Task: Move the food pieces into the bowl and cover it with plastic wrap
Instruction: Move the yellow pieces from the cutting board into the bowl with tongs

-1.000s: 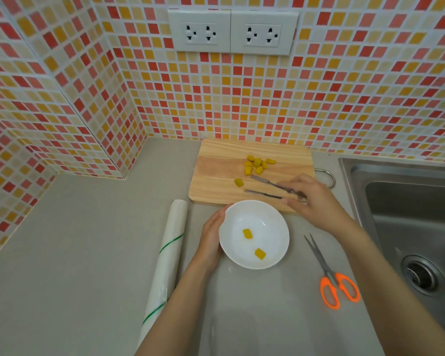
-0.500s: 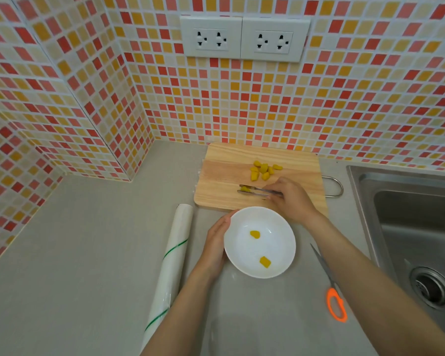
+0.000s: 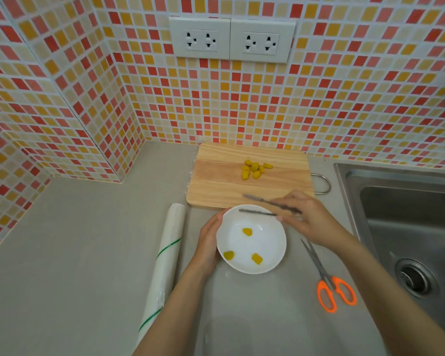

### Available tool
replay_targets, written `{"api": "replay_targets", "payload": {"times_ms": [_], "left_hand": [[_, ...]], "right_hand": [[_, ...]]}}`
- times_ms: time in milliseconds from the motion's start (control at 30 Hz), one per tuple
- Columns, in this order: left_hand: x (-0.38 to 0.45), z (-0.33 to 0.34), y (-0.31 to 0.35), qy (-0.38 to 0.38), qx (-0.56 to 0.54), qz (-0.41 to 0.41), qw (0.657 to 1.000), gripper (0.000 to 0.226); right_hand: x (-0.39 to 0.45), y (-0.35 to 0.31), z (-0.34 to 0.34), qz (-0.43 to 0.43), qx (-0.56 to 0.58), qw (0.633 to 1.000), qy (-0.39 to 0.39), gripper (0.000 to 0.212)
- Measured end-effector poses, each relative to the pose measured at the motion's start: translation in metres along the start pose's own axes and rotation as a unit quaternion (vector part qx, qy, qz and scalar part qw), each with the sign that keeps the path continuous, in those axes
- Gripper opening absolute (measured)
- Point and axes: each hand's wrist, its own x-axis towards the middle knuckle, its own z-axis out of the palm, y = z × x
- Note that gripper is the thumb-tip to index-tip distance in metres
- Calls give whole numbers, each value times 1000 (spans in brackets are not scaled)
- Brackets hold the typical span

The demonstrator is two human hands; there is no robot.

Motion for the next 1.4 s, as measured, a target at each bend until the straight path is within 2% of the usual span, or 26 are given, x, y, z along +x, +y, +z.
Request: {"api": "replay_targets", "payload": {"times_ms": [67, 133, 233, 500, 600, 800, 1000, 1100, 1233, 1400], "left_hand": [[1, -1, -1, 14, 6, -6, 1000, 25], [2, -1, -1, 15, 9, -6, 1000, 24], [2, -2, -2, 8, 19, -1, 1000, 24], [3, -4, -4, -3, 20, -2, 1000, 24], [3, -4, -4, -4, 16, 1, 1000, 25], [5, -4, -6, -6, 17, 9, 1000, 25], [4, -3, -6, -6, 23, 8, 1000, 24], [4, -2, -5, 4, 23, 3, 1000, 24], [3, -2, -5, 9, 20, 2, 1000, 24], [4, -2, -5, 1, 17, 5, 1000, 25]], "right_hand": [[22, 7, 0, 15, -28, 997, 63, 38], [47, 15, 5, 51, -60, 993, 88, 38], [77, 25, 20, 104, -99, 987, 72, 38], [102, 27, 41, 122, -141, 978, 93, 34], [90, 23, 36, 111, -121, 980, 109, 34], [23, 2, 20, 51, -7, 989, 138, 30], [-43, -12, 15, 21, 18, 999, 29, 36], [-37, -6, 7, 20, 26, 998, 53, 38], [1, 15, 0, 90, -6, 985, 147, 39], [60, 31, 11, 155, -63, 975, 146, 22]]}}
